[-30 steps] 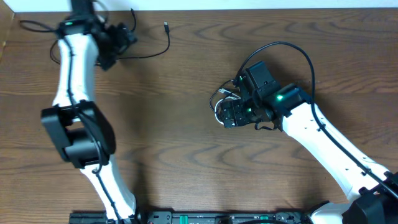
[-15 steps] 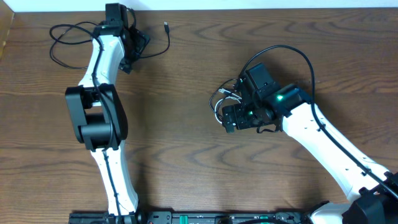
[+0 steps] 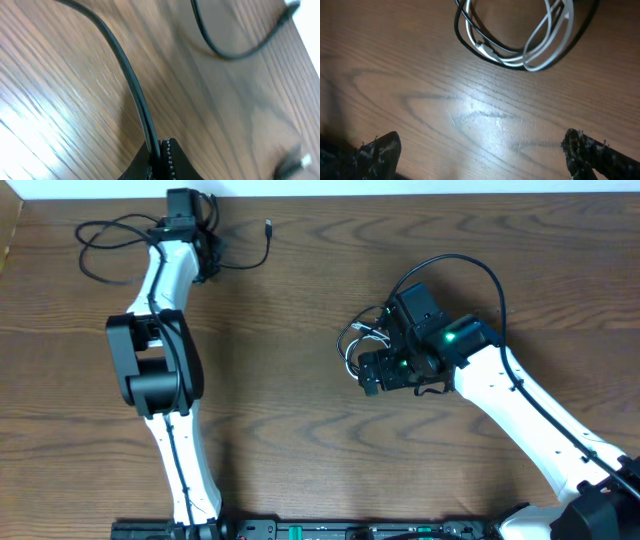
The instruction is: Untangle cables
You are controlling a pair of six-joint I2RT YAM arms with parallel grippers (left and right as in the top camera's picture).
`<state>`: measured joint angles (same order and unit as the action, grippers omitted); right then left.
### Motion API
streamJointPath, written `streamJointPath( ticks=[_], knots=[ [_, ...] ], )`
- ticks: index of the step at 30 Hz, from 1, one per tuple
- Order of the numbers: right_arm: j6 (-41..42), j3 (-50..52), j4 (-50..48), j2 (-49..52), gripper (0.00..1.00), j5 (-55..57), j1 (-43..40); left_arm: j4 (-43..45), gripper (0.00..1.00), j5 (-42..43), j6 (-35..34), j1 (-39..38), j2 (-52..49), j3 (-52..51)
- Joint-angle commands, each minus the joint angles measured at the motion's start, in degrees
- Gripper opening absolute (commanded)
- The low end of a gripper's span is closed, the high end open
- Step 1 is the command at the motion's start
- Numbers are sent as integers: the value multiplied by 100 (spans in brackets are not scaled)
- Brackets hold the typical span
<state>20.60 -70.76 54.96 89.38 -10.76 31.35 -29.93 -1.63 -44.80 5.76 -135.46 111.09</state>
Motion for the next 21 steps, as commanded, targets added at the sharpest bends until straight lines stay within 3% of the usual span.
streamJointPath(
  ticks=[1,4,5,7,8,15,21],
  knots=[
    [17,-59,149,-52,99,-35,24,81,8,-203,1060,603,-50,111],
    [17,-59,240,-52,99,-37,24,76,7,293,1637,1029,-48,385],
    [20,-59,245,-52,99,-37,24,140,11,627,1674,1139,-48,433],
    [48,-59,214,-52,99,-37,24,306,61,1276,1672,1279,-48,435],
    [63,-59,199,-52,99,-37,24,348,96,1661,1683,1338,-48,435],
    [63,-59,195,-52,99,-37,24,160,97,1746,1965,1353,533,435],
    [61,-59,37,-52,99,-37,24,-1180,97,1364,1606,1231,542,323]
  ],
)
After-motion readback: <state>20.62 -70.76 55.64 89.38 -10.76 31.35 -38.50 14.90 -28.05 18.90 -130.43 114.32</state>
